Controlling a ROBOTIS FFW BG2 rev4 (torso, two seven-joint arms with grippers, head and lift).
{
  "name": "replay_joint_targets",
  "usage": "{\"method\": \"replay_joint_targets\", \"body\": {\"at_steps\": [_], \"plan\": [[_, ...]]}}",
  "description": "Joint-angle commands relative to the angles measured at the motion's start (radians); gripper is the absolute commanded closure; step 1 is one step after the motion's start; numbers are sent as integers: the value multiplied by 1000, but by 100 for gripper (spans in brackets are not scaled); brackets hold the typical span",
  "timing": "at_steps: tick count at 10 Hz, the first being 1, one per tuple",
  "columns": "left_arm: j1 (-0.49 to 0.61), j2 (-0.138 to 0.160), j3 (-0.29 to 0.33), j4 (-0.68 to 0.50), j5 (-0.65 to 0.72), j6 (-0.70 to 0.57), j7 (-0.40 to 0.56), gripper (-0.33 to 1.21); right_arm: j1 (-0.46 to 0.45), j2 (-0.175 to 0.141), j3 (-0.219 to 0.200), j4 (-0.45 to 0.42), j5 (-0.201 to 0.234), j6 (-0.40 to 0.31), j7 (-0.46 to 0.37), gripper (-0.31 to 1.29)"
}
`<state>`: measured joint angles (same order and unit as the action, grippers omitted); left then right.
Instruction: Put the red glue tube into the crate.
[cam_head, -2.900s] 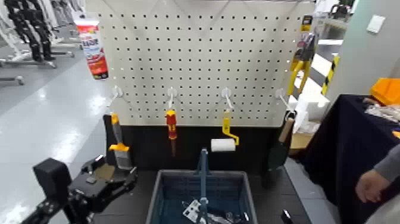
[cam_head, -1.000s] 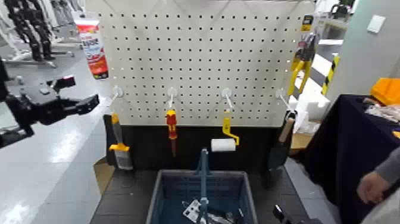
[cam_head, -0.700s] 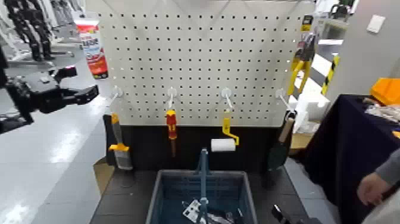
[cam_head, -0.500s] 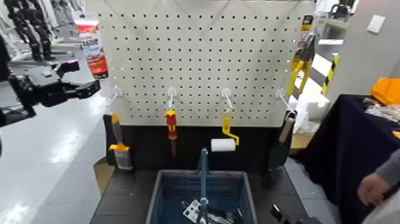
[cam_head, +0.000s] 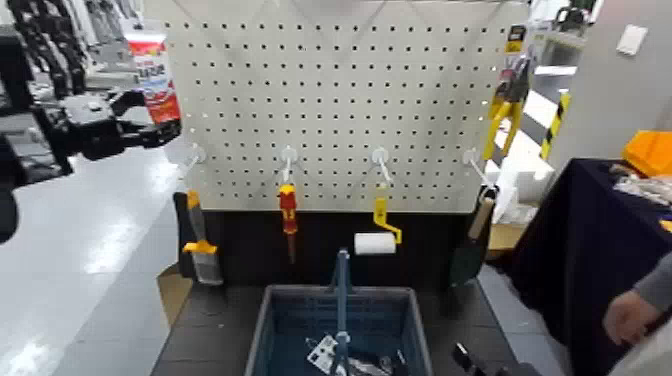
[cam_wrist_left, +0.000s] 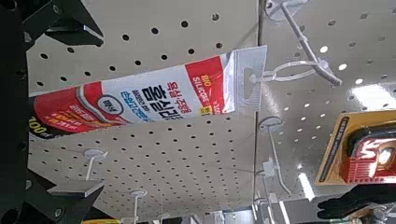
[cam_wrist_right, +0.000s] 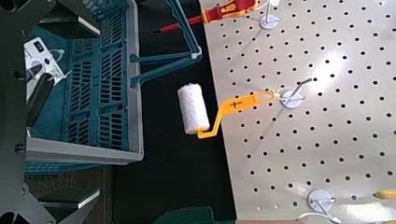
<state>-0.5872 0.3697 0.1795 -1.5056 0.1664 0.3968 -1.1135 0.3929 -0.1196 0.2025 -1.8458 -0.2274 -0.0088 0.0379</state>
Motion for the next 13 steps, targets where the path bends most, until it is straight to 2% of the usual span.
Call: {"method": "replay_joint_targets", "body": {"at_steps": [1,2,3,5,6,7,13], "plan": [[-31,9,-15,50,13,-9,-14,29,-2,3,-2,2,-3,3,5,11],[-36,9,-15,50,16,-10,-16,48,-3,3,-2,2,-3,4,8,11],[-37,11,-17,50,13,-7,-14,74,-3,3,-2,3,-3,6,8,11],[-45,11,-25,48,12,5,-12,103,-3,3,-2,3,-4,6,13,11],[-45,12,-25,42,8,8,-11,104,-3,3,-2,3,-4,7,13,11],[-46,12,-28,42,7,10,-6,120,-3,5,-2,3,-4,7,13,11],[-69,21,-32,-15,27,11,3,118,-2,5,-2,3,-7,13,14,11]]}}
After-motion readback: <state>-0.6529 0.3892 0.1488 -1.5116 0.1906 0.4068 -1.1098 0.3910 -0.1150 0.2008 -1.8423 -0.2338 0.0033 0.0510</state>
